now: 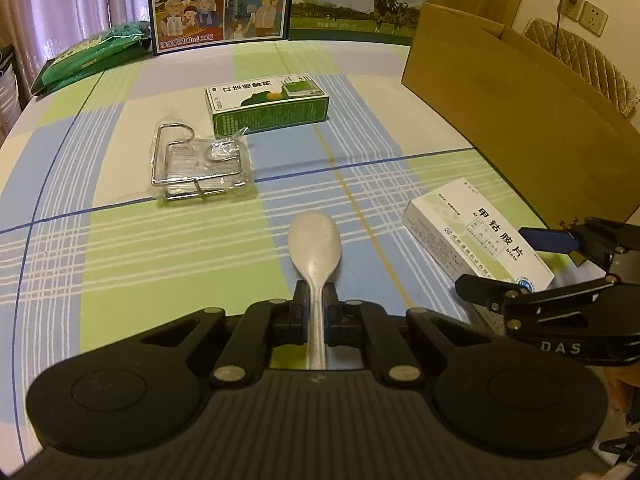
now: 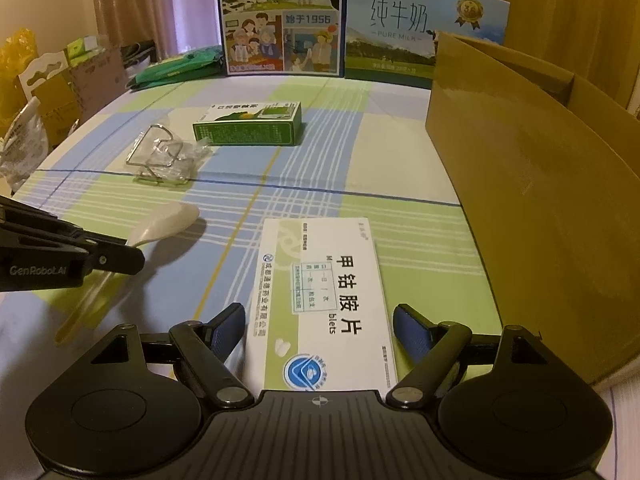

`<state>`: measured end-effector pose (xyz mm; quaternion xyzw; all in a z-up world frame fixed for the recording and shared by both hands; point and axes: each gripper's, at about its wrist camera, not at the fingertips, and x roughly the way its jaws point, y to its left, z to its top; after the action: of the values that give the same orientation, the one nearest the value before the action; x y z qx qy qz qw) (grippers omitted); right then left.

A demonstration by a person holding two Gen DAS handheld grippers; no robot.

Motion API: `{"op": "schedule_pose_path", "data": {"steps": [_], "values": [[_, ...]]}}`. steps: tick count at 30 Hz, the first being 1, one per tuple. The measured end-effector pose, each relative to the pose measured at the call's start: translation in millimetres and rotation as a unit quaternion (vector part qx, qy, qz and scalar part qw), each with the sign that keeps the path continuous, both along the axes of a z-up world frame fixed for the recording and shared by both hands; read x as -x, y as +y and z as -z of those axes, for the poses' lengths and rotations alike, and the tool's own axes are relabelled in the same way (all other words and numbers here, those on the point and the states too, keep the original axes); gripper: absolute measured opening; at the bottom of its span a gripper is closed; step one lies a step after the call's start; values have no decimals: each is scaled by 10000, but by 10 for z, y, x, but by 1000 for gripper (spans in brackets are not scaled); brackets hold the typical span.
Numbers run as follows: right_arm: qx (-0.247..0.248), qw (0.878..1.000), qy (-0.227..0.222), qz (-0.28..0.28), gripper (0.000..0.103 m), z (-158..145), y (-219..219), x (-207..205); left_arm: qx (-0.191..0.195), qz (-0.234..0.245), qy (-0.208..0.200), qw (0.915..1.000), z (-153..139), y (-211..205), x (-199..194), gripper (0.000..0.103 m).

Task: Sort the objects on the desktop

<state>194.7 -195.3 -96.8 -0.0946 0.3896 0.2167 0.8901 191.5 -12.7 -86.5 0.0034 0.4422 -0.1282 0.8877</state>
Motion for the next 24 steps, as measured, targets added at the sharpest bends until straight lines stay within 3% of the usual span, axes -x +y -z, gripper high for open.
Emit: {"op": "schedule_pose_path", "data": {"steps": [4, 5, 13, 24], "values": [[44, 10000, -4, -4, 76, 7, 33, -40, -11, 10, 16, 10000, 2, -1, 2, 4], [59, 10000, 1, 3, 69, 9, 38, -49, -12, 8, 19, 10000, 3, -2, 1, 4], [51, 9999, -67, 111, 68, -59, 15, 23, 18, 43, -25, 10000, -32, -15, 24, 4], [-98, 9997, -103, 182, 68, -390, -129, 356, 96, -25, -68, 9999, -212, -56, 306, 4]]}}
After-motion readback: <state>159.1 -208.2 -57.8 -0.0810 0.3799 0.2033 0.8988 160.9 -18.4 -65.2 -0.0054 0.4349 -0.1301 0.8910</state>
